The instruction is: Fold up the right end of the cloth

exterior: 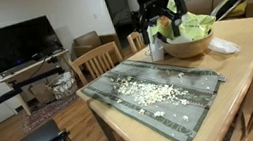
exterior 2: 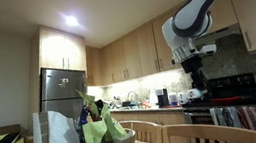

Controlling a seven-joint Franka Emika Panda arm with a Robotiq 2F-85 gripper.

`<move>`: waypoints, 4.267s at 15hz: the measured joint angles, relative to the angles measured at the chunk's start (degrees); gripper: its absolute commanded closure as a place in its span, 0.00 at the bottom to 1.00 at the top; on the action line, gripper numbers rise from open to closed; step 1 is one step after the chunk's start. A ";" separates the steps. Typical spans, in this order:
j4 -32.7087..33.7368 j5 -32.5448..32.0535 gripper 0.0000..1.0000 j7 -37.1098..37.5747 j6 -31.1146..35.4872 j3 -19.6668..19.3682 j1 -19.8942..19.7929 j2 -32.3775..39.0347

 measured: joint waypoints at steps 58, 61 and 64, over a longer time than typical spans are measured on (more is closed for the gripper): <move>10.54 4.88 0.00 3.10 5.64 0.28 -9.47 33.60; 11.12 5.18 0.00 1.87 5.61 0.46 -9.73 33.91; 11.45 5.43 0.00 1.06 5.54 0.49 -9.87 34.12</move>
